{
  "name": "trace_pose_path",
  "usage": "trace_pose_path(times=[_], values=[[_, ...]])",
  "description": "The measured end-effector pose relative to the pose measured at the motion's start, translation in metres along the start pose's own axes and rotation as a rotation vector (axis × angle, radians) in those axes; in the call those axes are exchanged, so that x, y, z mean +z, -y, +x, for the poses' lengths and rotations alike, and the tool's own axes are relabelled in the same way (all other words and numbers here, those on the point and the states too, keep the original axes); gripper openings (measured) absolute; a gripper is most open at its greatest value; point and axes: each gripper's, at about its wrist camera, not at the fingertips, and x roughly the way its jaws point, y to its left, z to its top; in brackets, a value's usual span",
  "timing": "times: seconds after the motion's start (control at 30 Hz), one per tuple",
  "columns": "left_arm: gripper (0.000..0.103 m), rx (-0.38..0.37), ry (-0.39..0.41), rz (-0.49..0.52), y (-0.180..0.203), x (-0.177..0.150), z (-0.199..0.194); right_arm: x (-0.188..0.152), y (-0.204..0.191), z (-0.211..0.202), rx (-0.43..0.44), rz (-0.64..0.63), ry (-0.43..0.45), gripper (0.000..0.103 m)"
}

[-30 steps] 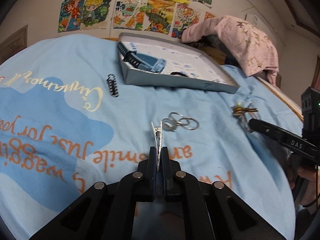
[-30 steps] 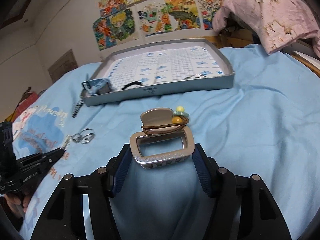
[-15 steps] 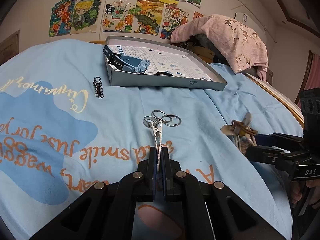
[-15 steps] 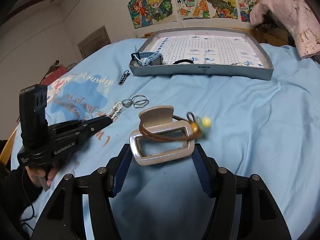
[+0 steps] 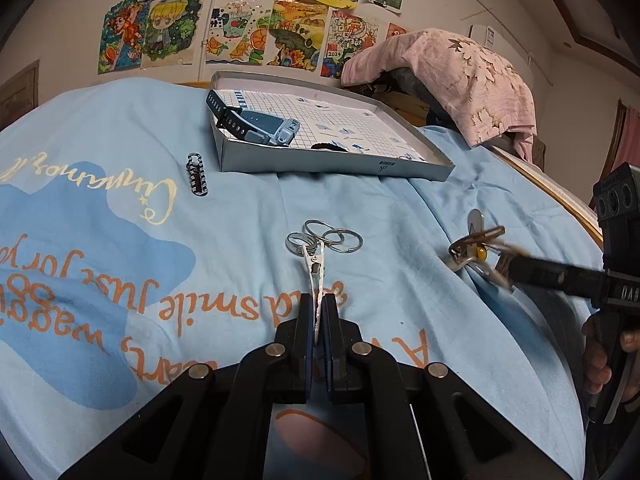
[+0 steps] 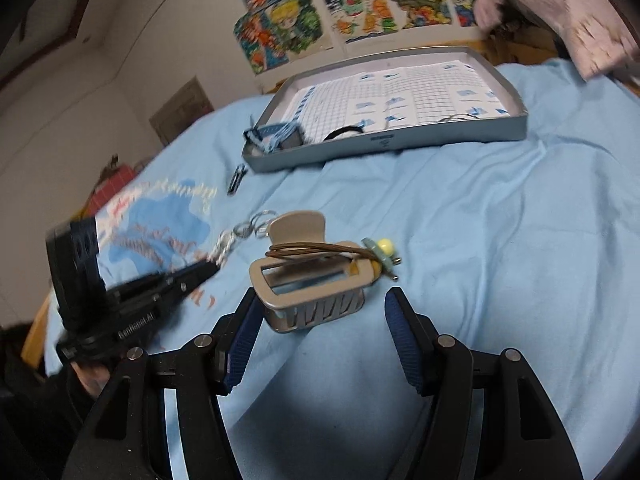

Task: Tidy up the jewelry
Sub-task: 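Lift the silver hair clip with the left tool while the right tool lifts the claw clip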

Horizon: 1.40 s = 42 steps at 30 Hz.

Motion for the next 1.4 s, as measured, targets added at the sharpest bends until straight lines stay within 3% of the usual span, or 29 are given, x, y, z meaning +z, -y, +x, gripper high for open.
trace_pose_path(times=[0.23,0.67,0.77,1.07,1.23,1.4], values=[[0.004,0.000,0.000,0.000,0.000,0.000,0.000,0.001,0.013,-0.001,0.040,0.084,0.022,0.057],[0.004,-0.001,0.000,-0.001,0.000,0.000,0.001,-0.002,-0.017,0.018,-0.022,-0.062,-0.023,0.056],[0.004,0.000,0.001,-0.001,0.000,0.000,0.000,-0.001,-0.023,0.004,-0.029,-0.104,-0.035,0.034],[0.004,-0.008,0.006,-0.011,-0.002,-0.001,-0.001,-0.002,-0.016,-0.008,-0.050,-0.100,-0.045,0.034],[0.004,-0.017,0.009,-0.010,-0.002,-0.001,-0.003,-0.005,-0.026,-0.018,-0.107,-0.173,-0.033,0.034],[0.004,-0.066,0.016,-0.002,0.004,-0.003,-0.012,-0.016,-0.020,-0.029,-0.072,-0.092,-0.062,0.034]])
